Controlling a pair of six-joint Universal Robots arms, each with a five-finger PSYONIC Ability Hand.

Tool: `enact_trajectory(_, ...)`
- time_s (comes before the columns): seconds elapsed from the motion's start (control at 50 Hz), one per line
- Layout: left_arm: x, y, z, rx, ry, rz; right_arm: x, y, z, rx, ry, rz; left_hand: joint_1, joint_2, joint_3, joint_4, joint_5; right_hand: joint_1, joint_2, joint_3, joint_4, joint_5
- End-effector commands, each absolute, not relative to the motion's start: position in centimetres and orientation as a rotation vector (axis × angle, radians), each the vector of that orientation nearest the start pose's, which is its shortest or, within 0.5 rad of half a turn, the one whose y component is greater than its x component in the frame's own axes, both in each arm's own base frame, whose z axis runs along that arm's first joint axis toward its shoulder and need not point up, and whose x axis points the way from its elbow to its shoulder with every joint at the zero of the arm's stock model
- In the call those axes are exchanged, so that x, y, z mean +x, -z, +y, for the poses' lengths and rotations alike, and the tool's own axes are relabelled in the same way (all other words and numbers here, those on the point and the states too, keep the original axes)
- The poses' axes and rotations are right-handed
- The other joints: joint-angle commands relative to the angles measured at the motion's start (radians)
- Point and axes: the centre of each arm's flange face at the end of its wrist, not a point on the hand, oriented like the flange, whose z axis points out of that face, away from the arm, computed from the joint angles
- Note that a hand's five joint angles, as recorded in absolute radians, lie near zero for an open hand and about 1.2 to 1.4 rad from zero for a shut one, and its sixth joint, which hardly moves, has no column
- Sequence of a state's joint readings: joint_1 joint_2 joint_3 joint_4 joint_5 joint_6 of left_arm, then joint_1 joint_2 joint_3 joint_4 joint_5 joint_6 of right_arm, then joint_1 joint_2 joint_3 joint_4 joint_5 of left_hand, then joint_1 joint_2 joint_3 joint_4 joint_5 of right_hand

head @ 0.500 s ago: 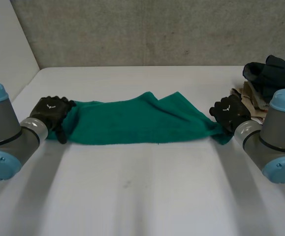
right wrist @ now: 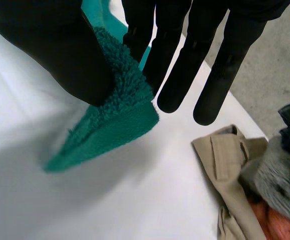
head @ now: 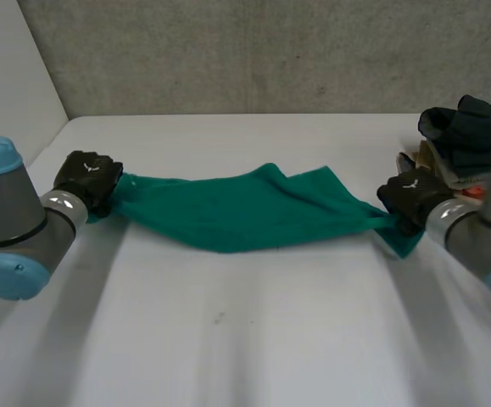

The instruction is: Fold the laundry.

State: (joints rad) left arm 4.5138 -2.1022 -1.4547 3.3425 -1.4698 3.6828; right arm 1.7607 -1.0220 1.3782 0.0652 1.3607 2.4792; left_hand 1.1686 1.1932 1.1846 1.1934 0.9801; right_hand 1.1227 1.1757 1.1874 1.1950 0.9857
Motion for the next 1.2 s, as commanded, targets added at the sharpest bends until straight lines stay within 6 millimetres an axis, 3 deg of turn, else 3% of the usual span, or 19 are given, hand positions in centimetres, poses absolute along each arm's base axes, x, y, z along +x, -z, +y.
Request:
enact_trajectory(0.02, -21.9, -19.0, -30.5, 1.074, 1.832, 2.236, 18.2, -19.4, -30.1, -1.478, 1.355, 2.541, 0.228, 0.203, 0.212, 0.203, 0.242, 0.274, 0.221, 0.209, 0.201, 0.236)
enact_trajectory(0.08, -21.9, -18.6, -28.3, 1.194, 1.733, 2.272, 16.4, -19.8, -28.1, -1.662, 1.071, 2.570, 0.228, 0.203, 0.212, 0.203, 0.242, 0.274, 0.221, 0.209, 0.201, 0.236)
enact_trajectory(0.14, -21.7, -18.1, -27.3, 1.272, 1.653, 2.286, 15.4, -20.4, -27.6, -1.762, 0.953, 2.546, 0.228, 0.203, 0.212, 0.203, 0.242, 0.274, 0.221, 0.209, 0.201, 0.236)
enact_trajectory(0.16, -21.7, -17.8, -27.0, 1.309, 1.611, 2.291, 15.2, -20.2, -27.8, -1.764, 0.949, 2.554, 0.228, 0.203, 0.212, 0.203, 0.242, 0.000, -0.053, -0.065, -0.072, -0.038)
enact_trajectory(0.18, -21.7, -17.7, -26.9, 1.323, 1.592, 2.293, 15.3, -20.3, -27.9, -1.760, 0.967, 2.553, 0.199, 0.174, 0.183, 0.174, 0.213, -0.128, -0.181, -0.192, -0.200, -0.165)
enact_trajectory(0.22, -21.7, -17.6, -27.0, 1.344, 1.571, 2.288, 15.7, -20.4, -28.4, -1.741, 1.029, 2.555, -0.187, -0.211, -0.203, -0.212, -0.173, -0.217, -0.270, -0.281, -0.289, -0.254)
enact_trajectory(0.24, -21.7, -17.6, -27.4, 1.356, 1.564, 2.275, 15.9, -20.6, -29.1, -1.700, 1.120, 2.568, -0.514, -0.539, -0.530, -0.539, -0.500, -0.275, -0.328, -0.340, -0.348, -0.313)
enact_trajectory(0.26, -21.7, -17.8, -27.7, 1.353, 1.566, 2.268, 16.1, -20.7, -29.5, -1.673, 1.160, 2.575, -0.637, -0.661, -0.653, -0.662, -0.623, -0.299, -0.352, -0.364, -0.371, -0.337)
enact_trajectory(0.3, -21.7, -18.3, -28.4, 1.330, 1.584, 2.246, 16.3, -20.7, -30.1, -1.609, 1.232, 2.589, -0.755, -0.780, -0.771, -0.780, -0.741, -0.308, -0.361, -0.373, -0.380, -0.346)
enact_trajectory(0.42, -20.8, -21.0, -31.9, 1.077, 1.706, 2.240, 18.7, -21.0, -30.4, -1.417, 1.419, 2.552, -0.817, -0.842, -0.833, -0.842, -0.803, -0.308, -0.361, -0.373, -0.380, -0.346)
enact_trajectory(0.5, -20.0, -21.0, -34.3, 0.958, 1.743, 2.282, 20.1, -20.3, -29.6, -1.384, 1.447, 2.515, -0.808, -0.833, -0.824, -0.833, -0.794, -0.308, -0.361, -0.373, -0.380, -0.346)
enact_trajectory(0.62, -20.1, -18.7, -36.3, 0.966, 1.683, 2.393, 21.0, -18.8, -29.2, -1.419, 1.511, 2.479, -0.800, -0.824, -0.816, -0.824, -0.786, -0.308, -0.361, -0.373, -0.380, -0.346)
enact_trajectory(0.76, -21.4, -15.9, -36.6, 1.065, 1.604, 2.510, 21.1, -18.0, -29.1, -1.449, 1.541, 2.466, -0.785, -0.810, -0.801, -0.810, -0.771, -0.311, -0.364, -0.376, -0.383, -0.349)
enact_trajectory(0.98, -22.7, -13.4, -37.4, 1.074, 1.516, 2.512, 20.8, -17.4, -28.9, -1.449, 1.511, 2.481, -0.650, -0.675, -0.666, -0.675, -0.636, -0.311, -0.364, -0.376, -0.383, -0.349)
enact_trajectory(1.06, -23.3, -13.0, -37.2, 1.091, 1.499, 2.513, 20.7, -17.5, -28.9, -1.447, 1.520, 2.480, -0.404, -0.429, -0.420, -0.429, -0.390, -0.311, -0.364, -0.376, -0.383, -0.349)
enact_trajectory(1.1, -23.6, -13.2, -37.0, 1.102, 1.497, 2.514, 20.7, -17.6, -28.9, -1.447, 1.523, 2.479, -0.097, -0.121, -0.113, -0.122, -0.083, -0.311, -0.364, -0.376, -0.383, -0.349)
enact_trajectory(1.12, -23.8, -13.5, -36.8, 1.105, 1.502, 2.508, 20.7, -17.7, -29.0, -1.445, 1.532, 2.480, 0.224, 0.200, 0.208, 0.200, 0.238, -0.311, -0.364, -0.376, -0.383, -0.349)
enact_trajectory(1.2, -24.3, -15.9, -36.4, 1.088, 1.565, 2.453, 20.6, -18.2, -29.3, -1.438, 1.563, 2.475, 0.228, 0.203, 0.212, 0.203, 0.242, -0.317, -0.370, -0.382, -0.389, -0.354)
